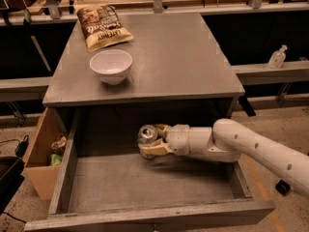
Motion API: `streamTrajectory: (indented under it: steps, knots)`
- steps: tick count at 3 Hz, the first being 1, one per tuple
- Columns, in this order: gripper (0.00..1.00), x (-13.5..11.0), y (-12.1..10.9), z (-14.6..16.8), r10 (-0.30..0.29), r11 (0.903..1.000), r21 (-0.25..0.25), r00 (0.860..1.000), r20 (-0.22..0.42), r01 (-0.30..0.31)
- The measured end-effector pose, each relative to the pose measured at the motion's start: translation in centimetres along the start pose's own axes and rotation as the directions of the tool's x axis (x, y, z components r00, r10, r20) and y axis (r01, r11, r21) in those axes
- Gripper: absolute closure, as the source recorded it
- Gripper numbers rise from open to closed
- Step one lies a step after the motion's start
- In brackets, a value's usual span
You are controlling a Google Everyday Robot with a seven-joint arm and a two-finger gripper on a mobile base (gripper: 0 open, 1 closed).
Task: Pick 7up can from top drawer and place on counter
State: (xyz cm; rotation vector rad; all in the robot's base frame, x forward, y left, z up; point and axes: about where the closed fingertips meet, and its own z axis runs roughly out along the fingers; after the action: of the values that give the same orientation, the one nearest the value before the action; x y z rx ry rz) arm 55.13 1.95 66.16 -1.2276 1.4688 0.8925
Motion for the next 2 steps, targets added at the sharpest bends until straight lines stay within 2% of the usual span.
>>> streamTrajectory:
  steps: [1,2]
  knots:
    - [1.00,-0.5,0.0,-0.3,-0.003,1.0000,0.003,1.000,-0.016,0.003]
    - [1.00,-2.7,0.2,-3.0,0.009,0.9998,0.020,0.999,-0.043,-0.008]
